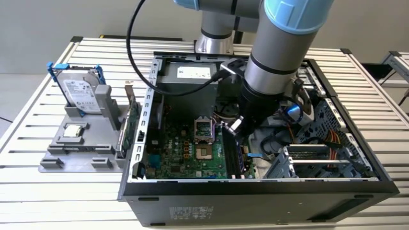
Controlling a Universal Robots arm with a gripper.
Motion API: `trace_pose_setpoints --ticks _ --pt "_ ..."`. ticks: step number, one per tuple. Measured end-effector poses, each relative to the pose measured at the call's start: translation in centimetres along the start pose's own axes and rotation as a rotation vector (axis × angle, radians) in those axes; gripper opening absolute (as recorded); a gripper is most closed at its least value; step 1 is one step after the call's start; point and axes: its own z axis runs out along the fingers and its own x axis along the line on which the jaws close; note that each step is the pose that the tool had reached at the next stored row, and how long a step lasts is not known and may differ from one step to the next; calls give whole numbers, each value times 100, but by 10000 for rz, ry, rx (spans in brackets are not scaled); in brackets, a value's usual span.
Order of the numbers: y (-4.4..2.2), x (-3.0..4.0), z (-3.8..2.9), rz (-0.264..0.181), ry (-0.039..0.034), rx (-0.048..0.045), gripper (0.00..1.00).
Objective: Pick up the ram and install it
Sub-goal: 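Press down the ram until it locks into place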
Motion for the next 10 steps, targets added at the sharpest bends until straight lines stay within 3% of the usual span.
trace_pose_setpoints --ticks 10 --pt "4 -3 0 -1476 7 27 0"
